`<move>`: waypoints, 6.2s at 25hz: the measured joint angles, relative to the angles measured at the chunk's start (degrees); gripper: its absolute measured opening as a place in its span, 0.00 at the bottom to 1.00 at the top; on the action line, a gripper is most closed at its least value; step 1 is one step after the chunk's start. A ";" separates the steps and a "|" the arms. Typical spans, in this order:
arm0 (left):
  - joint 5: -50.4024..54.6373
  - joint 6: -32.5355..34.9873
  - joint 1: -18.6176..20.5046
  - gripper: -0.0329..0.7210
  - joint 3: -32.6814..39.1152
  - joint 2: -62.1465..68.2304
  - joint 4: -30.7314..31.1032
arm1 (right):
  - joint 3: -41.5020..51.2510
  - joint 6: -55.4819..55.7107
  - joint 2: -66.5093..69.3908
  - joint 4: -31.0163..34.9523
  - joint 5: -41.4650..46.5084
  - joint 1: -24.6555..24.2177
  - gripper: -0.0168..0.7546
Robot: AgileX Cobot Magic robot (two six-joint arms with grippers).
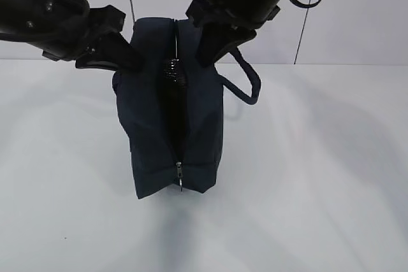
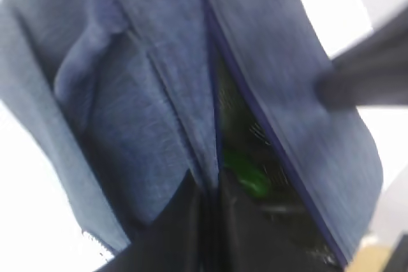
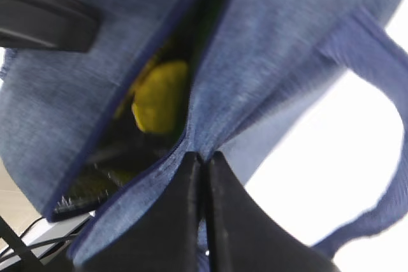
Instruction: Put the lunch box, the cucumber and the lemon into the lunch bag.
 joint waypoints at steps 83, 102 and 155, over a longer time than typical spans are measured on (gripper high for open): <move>-42.48 3.77 -12.67 0.75 34.42 -25.61 7.49 | 56.09 -43.80 -28.21 46.74 -32.20 0.00 0.59; -38.29 3.90 -21.39 0.73 34.42 -21.82 10.85 | 78.18 -74.66 -28.51 76.95 -33.93 0.00 0.59; -46.91 3.90 -24.73 0.48 34.20 -10.22 5.57 | 79.99 -89.93 -22.28 79.32 -30.04 0.11 0.51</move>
